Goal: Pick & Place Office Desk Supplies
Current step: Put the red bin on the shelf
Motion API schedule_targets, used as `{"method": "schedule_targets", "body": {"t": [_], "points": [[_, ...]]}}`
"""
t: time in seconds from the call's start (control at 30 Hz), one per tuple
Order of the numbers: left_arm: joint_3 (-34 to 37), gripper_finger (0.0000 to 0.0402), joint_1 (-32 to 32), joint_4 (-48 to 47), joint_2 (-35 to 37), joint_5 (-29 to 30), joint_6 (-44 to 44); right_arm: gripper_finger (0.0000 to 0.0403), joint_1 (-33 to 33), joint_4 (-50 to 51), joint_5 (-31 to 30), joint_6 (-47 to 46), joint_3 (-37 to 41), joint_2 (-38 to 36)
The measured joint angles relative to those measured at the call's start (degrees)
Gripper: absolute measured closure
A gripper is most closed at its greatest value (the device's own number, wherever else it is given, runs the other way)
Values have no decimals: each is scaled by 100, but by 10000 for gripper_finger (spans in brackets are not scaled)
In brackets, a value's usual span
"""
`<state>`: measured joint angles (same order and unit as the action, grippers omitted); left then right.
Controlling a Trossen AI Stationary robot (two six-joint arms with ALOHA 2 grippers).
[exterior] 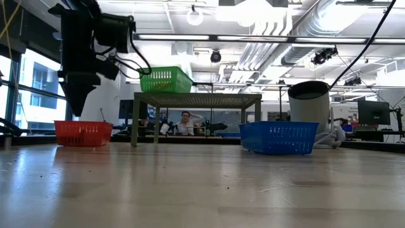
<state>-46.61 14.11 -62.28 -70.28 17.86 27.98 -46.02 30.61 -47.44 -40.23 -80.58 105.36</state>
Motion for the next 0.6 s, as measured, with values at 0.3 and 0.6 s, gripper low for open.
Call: {"method": "schedule_targets", "body": {"t": [0.3,0.6], "points": [[118,256,89,218,0,-148,-100,188,0,0,2,-2,0,0],[352,256,89,639,-35,-175,-71,188,1,-1,3,-24,0,0]]}}
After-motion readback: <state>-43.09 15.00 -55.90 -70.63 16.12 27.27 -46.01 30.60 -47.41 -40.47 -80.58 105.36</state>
